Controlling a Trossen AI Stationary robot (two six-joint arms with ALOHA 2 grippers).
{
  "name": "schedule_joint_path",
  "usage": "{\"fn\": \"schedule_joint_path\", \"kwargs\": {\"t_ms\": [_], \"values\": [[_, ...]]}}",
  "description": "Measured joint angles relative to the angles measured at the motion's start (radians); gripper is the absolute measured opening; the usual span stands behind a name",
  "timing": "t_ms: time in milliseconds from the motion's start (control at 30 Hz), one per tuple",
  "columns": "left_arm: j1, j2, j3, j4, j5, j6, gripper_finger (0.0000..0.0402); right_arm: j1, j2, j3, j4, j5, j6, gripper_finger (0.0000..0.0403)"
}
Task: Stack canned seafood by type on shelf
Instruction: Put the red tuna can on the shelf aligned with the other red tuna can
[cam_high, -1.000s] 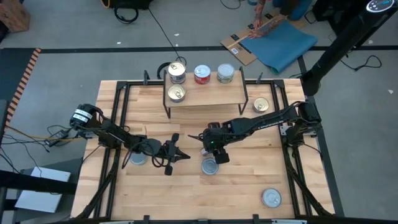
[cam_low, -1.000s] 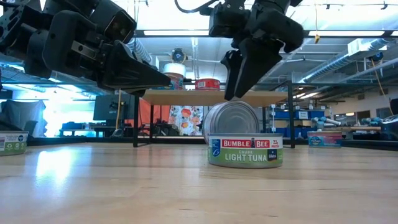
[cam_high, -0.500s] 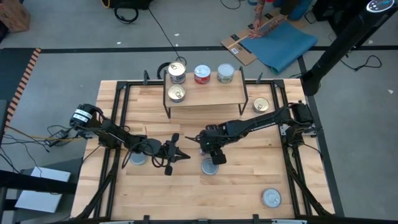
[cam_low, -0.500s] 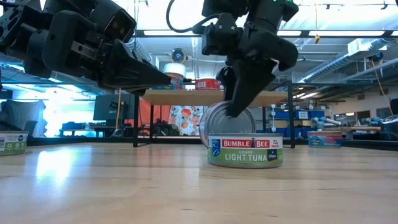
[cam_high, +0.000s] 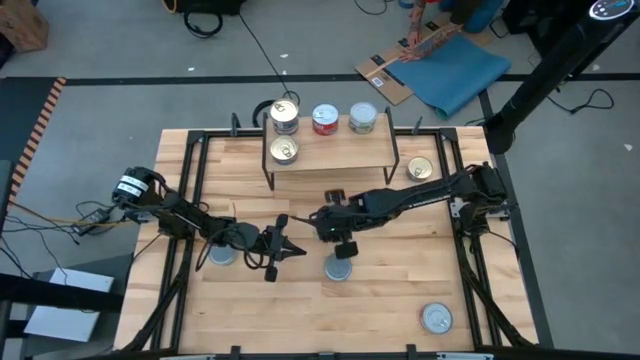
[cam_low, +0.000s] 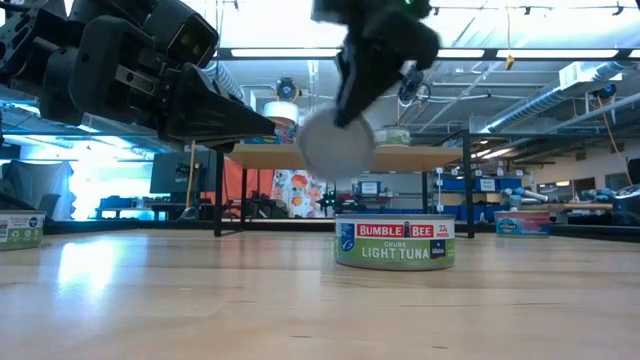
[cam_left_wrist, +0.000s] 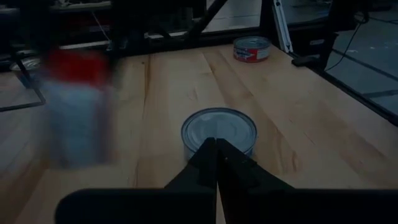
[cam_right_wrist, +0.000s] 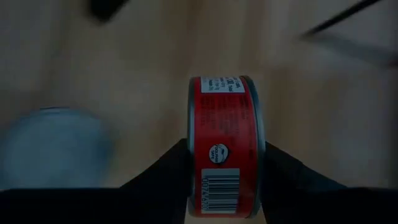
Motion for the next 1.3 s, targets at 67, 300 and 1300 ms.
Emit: {"fn": "schedule_joint_path", "kwargs": {"t_ms": [67,300,1300], "values": [[0.0,0.0,0.0,0.0,0.0,0.0,0.0006,0.006,0.0,0.051,-0.015,0.145,-0.064,0.0148],[0.0,0.0,0.0,-0.001,0.0,0.002,0.0006,-0.04,-0.001,0.119,0.088,0.494,-0.324,0.0148],[-0.001,0.0,0.0,-0.001,0.0,0.002,0.0006,-0.32,0.001,0.066,0.134,0.332,-0.42,0.0273]]}}
